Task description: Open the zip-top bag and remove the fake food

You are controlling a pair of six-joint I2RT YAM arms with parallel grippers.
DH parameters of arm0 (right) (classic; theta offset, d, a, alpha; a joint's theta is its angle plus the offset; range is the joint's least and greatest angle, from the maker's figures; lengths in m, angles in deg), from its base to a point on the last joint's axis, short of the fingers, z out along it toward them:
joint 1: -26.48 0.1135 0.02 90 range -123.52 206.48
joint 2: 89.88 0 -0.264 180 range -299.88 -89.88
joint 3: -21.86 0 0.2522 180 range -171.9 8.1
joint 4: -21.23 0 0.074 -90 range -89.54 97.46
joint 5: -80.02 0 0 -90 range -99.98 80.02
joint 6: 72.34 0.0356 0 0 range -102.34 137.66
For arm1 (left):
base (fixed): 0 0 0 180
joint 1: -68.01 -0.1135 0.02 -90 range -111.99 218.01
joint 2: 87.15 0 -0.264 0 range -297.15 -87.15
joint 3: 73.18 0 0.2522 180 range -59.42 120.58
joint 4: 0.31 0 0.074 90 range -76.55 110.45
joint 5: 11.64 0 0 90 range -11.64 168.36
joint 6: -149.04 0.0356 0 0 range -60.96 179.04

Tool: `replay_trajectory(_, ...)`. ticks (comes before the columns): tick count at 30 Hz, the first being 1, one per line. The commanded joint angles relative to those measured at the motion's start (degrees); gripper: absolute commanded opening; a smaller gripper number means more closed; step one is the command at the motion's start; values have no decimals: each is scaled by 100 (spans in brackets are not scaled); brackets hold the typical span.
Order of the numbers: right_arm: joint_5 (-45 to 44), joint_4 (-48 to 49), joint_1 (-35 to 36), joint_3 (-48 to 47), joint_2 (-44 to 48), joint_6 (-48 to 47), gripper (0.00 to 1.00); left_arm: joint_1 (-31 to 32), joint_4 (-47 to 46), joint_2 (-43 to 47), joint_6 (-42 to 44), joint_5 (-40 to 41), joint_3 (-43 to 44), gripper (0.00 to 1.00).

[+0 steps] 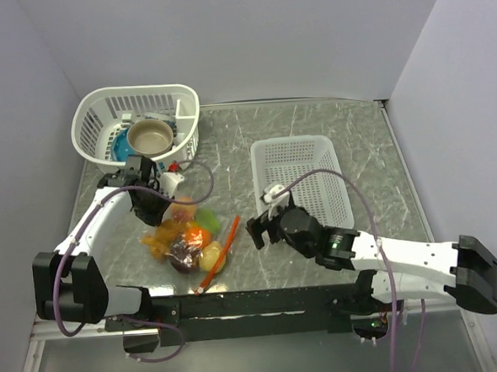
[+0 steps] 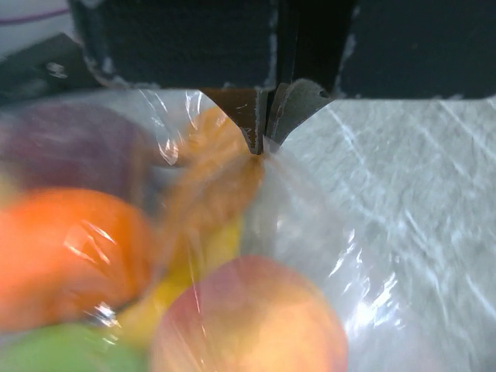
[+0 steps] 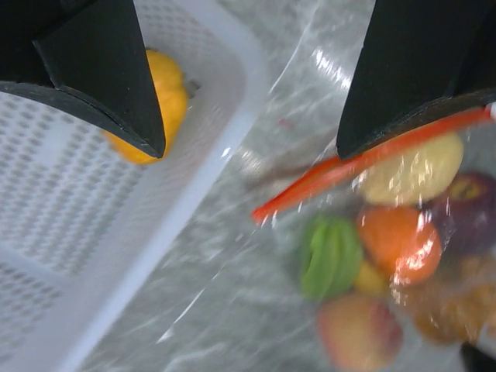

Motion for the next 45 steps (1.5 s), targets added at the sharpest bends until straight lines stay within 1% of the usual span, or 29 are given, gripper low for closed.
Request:
replay_trajectory(1, 496, 527, 274, 209, -447, -60, 100, -14, -912, -89, 138, 1007, -517, 1)
replay_trajectory(6, 540, 1275, 844, 254, -1062, -244, 100, -5, -1202, -423, 68, 1052, -641, 1)
replay_trajectory(9, 689, 1687, 960, 175, -1475, -437, 100, 3, -1185, -511, 6, 1052, -527, 1)
replay_trajectory(10, 873, 1880, 969, 139, -1659, -464, 100, 12, -1185, -529, -20, 1026, -501, 1)
replay_trajectory(14, 1234, 2075, 1004, -124, -2274, -639, 100, 39, -1168, -520, -91, 982, -474, 1)
replay_trajectory(16, 1183, 2014, 1065, -361, -2590, -736, 100, 65, -1168, -512, -108, 982, -483, 1)
replay_trajectory(18, 964, 1909, 1153, -606, -2697, -798, 100, 91, -1150, -494, -144, 973, -509, 1)
replay_trajectory(20, 464, 1566, 1232, -713, -2584, -798, 100, 100, -1159, -459, -135, 991, -544, 1)
replay_trajectory(22, 217, 1470, 1206, -486, -2208, -772, 100, 100, -1176, -398, -91, 1035, -605, 1)
replay_trajectory(24, 40, 1145, 1005, -362, -2013, -658, 100, 100, -1203, -318, -12, 1052, -702, 1)
replay_trajectory(25, 13, 856, 899, -310, -1856, -440, 100, 100, -1185, -301, 14, 1052, -711, 1)
replay_trajectory(30, -118, 135, 372, 121, -1529, 396, 100, 100, -1098, -204, -12, 929, -606, 1)
replay_trajectory(33, -75, -235, 82, 253, -1494, 783, 91, 100, -1036, -169, 23, 894, -553, 1)
replay_trajectory(34, -57, -236, 46, 288, -1424, 880, 81, 100, -1036, -160, 41, 912, -562, 1)
replay_trajectory(35, -127, -271, 20, 288, -1362, 950, 74, 100, -1036, -125, 41, 903, -553, 1)
replay_trajectory(36, -188, -402, -94, 254, -1310, 1021, 63, 100, -1018, -116, 58, 903, -562, 1)
replay_trajectory(37, -346, -647, -147, 184, -1326, 1222, 41, 100, -992, -116, 58, 886, -562, 1)
replay_trajectory(38, -408, -789, -165, 52, -1327, 1267, 34, 100, -983, -90, 58, 851, -570, 1)
replay_trajectory(39, -513, -1034, -156, 16, -1248, 1302, 31, 100, -983, -81, 58, 859, -588, 1)
replay_trajectory(40, -662, -1167, -165, -1, -1169, 1468, 34, 100, -983, -72, 67, 868, -614, 1)
replay_trajectory(41, -698, -1298, -165, -28, -1047, 1557, 47, 91, -974, -55, 93, 885, -632, 1)
replay_trajectory(42, -734, -1491, -165, -19, -750, 1619, 61, 91, -992, -46, 111, 885, -649, 1)
replay_trajectory(43, -743, -1632, -156, -28, -607, 1776, 68, 91, -1001, -37, 129, 920, -684, 1)
replay_trajectory(44, -708, -1773, -156, -80, -484, 1847, 71, 91, -1018, -19, 138, 938, -702, 1)
replay_trajectory(45, -621, -1948, -148, -98, -274, 1848, 76, 91, -1036, -11, 146, 955, -711, 1)
